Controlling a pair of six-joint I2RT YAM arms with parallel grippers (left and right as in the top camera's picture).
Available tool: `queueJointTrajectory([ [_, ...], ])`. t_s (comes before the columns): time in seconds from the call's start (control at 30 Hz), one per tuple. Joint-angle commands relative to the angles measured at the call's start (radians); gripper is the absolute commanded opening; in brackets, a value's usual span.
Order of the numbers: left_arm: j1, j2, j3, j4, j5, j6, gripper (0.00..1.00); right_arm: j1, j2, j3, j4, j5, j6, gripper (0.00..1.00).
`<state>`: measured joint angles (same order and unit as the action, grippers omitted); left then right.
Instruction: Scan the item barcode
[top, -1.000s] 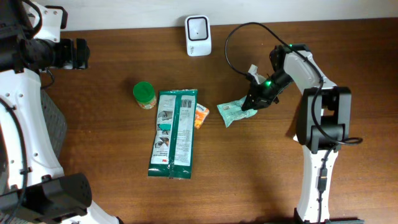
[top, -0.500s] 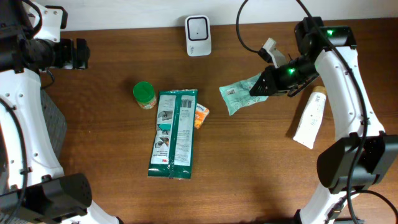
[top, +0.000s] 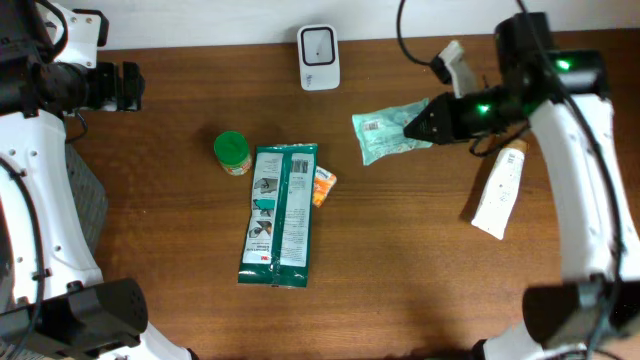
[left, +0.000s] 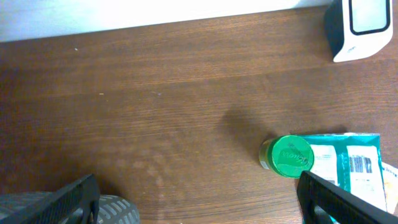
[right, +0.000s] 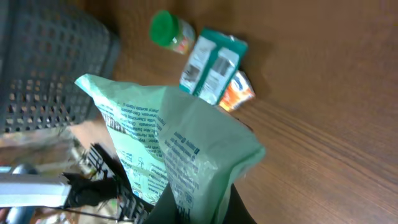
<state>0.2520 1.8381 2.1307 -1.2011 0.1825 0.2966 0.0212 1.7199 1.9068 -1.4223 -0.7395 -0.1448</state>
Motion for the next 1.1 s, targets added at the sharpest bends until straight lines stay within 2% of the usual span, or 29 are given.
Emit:
queueJointTrajectory([
  [0.0,0.002,-0.01,0.006,0.002,0.003,0.015,0.99,0.039,-0.113,0.01,0.048,0.008,0.1,0.04],
  [0.1,0.002,-0.01,0.006,0.002,0.003,0.015,0.99,0.15,-0.143,0.01,0.166,0.236,0.245,0.04],
  [0.17,0.002,-0.01,0.006,0.002,0.003,0.015,0.99,0.238,-0.122,0.01,0.241,0.406,0.265,0.04],
  [0.23,0.002,-0.01,0.006,0.002,0.003,0.015,0.99,0.33,-0.07,0.01,0.337,0.657,0.296,0.04],
  [0.33,0.002,-0.01,0.006,0.002,0.003,0.015,0.99,0.401,0.023,0.01,0.498,0.897,0.286,0.04],
  [0.5,0.002,-0.01,0.006,0.002,0.003,0.015,0.99,0.46,0.258,0.01,0.908,1.228,0.085,0.04],
  [0.57,0.002,-0.01,0.006,0.002,0.003,0.015,0.99,0.463,0.349,0.01,1.106,1.333,-0.049,0.04],
  [0.73,0.002,-0.01,0.006,0.002,0.003,0.016,0.99,0.462,0.535,0.01,1.491,1.373,-0.339,0.04],
  [0.87,0.002,-0.01,0.006,0.002,0.003,0.015,0.99,0.462,0.655,0.01,1.682,1.372,-0.547,0.04],
  [0.97,0.002,-0.01,0.006,0.002,0.003,0.015,0.99,0.461,0.72,0.01,1.772,1.373,-0.643,0.04],
  [1.07,0.002,-0.01,0.006,0.002,0.003,0.015,0.99,0.46,0.74,0.01,1.777,1.373,-0.652,0.04],
])
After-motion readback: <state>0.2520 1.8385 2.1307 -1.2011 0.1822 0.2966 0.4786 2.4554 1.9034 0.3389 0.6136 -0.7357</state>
